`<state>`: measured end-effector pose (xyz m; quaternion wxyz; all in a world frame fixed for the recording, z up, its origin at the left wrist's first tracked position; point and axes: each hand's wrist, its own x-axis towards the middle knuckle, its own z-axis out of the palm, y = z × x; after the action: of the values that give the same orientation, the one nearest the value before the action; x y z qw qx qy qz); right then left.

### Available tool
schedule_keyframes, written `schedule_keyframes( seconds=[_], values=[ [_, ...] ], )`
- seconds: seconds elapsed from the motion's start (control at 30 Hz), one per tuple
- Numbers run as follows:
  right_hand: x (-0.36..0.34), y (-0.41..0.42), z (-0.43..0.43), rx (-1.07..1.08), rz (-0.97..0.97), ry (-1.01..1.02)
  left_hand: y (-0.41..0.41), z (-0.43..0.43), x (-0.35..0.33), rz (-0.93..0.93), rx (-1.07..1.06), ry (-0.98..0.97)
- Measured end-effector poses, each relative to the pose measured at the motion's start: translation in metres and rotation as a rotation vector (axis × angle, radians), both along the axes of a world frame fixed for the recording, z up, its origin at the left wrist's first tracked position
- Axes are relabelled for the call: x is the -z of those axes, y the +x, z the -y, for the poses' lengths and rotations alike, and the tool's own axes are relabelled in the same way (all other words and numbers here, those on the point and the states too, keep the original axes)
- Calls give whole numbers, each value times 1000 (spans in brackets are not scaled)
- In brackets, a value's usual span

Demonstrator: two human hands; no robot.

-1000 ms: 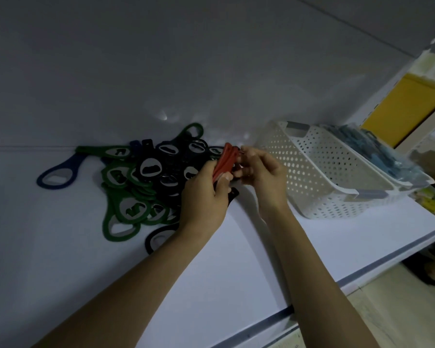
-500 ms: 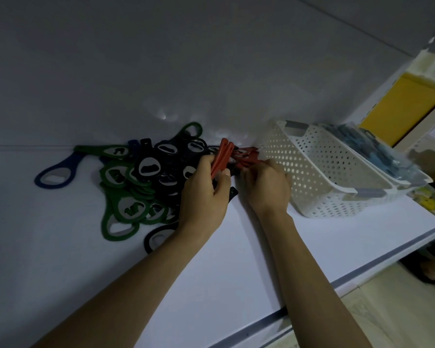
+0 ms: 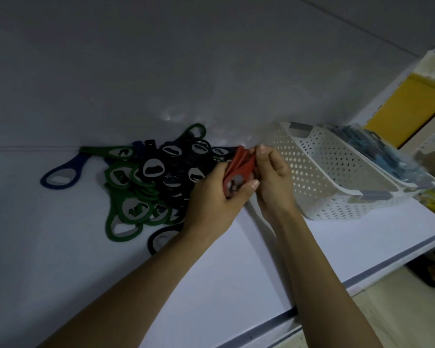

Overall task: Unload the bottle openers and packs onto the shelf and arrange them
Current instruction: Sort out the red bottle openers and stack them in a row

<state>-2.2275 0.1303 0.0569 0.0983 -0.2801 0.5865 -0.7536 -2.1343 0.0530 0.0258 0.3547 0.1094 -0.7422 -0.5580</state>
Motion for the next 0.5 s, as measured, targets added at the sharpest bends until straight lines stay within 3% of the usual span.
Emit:
schedule_keyframes(
  seconds=[0.1, 0.17, 0.27, 0.37, 0.5],
  values=[
    [2, 1, 1, 7, 8, 5, -1, 1, 0, 6, -32, -33],
    [7, -6, 3, 196, 17, 75, -1, 2, 0, 4, -32, 18],
    [12, -33, 8, 507, -217, 469, -1, 3, -1, -11, -71, 23],
    [5, -64, 19, 487, -530, 796, -2, 5, -3, -31, -83, 63],
    [1, -99, 43, 328, -686, 1224, -1, 5, -2, -31, -75, 95]
  ],
)
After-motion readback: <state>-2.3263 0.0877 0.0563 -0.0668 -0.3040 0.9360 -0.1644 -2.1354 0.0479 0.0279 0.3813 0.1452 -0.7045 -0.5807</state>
